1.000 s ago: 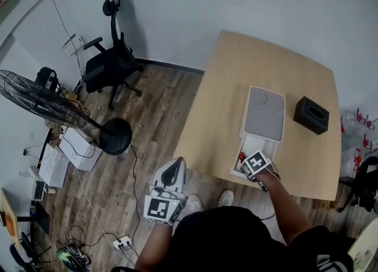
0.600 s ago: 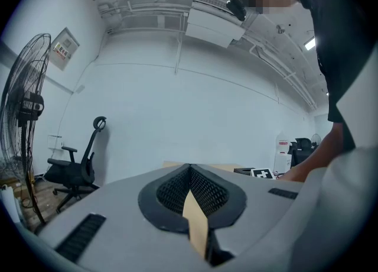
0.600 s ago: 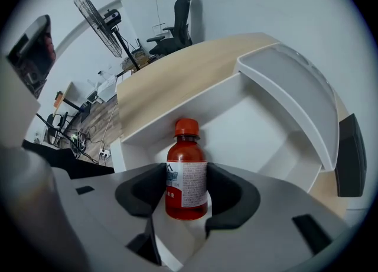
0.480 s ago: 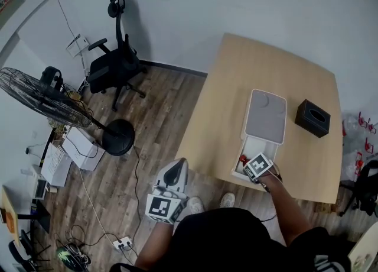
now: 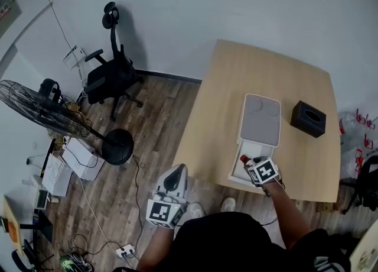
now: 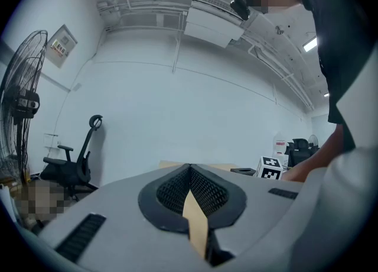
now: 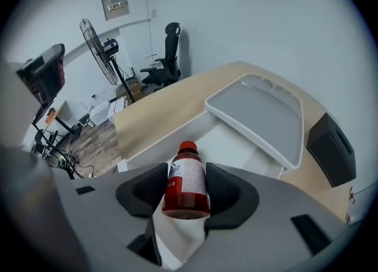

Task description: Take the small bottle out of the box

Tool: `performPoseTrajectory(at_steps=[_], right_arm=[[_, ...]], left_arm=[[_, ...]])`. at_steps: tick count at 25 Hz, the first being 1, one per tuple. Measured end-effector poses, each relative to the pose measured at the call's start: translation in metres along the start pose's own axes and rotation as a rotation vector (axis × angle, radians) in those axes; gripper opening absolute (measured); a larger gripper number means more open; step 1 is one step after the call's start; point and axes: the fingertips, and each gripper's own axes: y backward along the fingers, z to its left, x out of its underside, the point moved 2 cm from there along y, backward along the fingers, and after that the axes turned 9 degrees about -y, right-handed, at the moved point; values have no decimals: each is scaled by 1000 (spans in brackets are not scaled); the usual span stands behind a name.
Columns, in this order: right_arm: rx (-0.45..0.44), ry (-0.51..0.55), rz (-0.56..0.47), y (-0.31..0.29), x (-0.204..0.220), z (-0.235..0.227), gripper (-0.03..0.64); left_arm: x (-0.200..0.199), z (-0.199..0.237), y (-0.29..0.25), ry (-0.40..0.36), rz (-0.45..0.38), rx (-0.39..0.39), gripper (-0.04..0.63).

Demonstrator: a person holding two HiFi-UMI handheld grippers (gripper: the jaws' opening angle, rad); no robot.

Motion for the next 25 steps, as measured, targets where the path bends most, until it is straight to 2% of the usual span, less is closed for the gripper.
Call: performPoseTrajectory(at_steps=[5, 13, 19, 25], right_arm=[[-4, -40, -106, 19, -8, 1, 215], [-73, -180, -336, 56, -36, 6, 213], [-101, -212, -616, 99, -65, 10, 215], [-109, -157, -890, 148, -97, 26, 215]], left_arm=[[1, -8, -3, 9, 5, 16, 11], [3, -15, -8, -11, 6, 38, 11], [7, -19, -8, -18, 13, 50, 11], [1, -21, -12, -16, 8, 60, 10]])
